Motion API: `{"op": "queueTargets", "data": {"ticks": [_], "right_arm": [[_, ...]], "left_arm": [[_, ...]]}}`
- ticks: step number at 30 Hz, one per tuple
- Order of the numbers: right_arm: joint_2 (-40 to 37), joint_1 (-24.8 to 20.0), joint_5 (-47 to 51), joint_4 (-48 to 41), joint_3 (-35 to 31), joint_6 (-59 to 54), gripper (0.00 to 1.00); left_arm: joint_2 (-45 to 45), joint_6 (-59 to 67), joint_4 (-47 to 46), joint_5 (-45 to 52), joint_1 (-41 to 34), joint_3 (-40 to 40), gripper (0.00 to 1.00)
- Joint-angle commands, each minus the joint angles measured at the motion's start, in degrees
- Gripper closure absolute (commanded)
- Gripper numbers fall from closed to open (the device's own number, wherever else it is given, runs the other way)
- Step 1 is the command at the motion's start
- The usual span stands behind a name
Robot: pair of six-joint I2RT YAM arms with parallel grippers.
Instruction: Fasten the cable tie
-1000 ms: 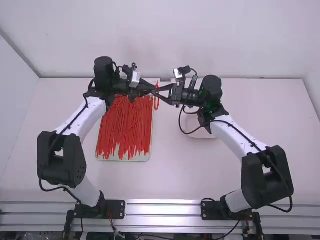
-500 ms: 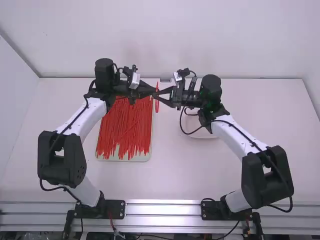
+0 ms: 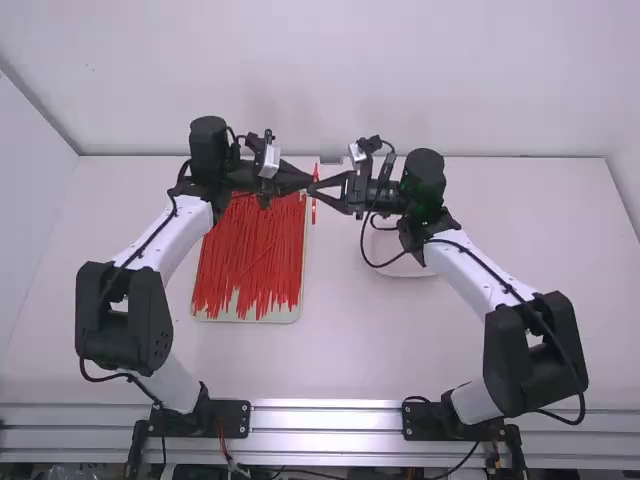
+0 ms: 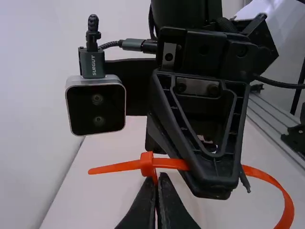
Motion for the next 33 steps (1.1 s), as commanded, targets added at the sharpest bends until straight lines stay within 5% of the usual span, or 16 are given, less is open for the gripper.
{"op": "queueTargets", "data": {"ticks": [1, 24, 26, 27, 30, 31, 33], "right_arm": [[0.09, -2.51, 4.44, 0.09, 0.74, 0.09, 1.0], [0.09, -4.61, 5.77, 0.07, 0.74, -0.11, 0.98], [0.09, -4.7, 3.63, 0.07, 0.74, -0.11, 0.82], [0.09, -4.92, 2.49, 0.07, 0.72, -0.11, 0.63], [0.09, -5.46, 0.31, 0.02, 0.72, 0.15, 0.42], [0.09, -5.46, 0.02, 0.0, 0.72, 0.11, 0.01], [0.09, -5.38, -0.37, 0.0, 0.72, 0.15, 0.01]], "left_arm": [[0.22, 0.35, 0.35, 4.74, -0.94, -0.26, 0.98], [0.22, -3.17, 3.93, 3.43, -3.45, -0.26, 0.98], [0.22, -6.67, 6.29, 2.05, -2.75, -0.26, 0.98], [0.22, -8.22, 7.43, 1.88, -2.4, -0.26, 0.98], [0.22, -10.29, 9.2, 2.16, -1.9, -0.26, 0.98], [0.22, -10.97, 9.51, 2.12, -1.9, -0.26, 0.98], [0.22, -11.32, 9.57, 2.69, -2.25, -0.26, 0.98]]}}
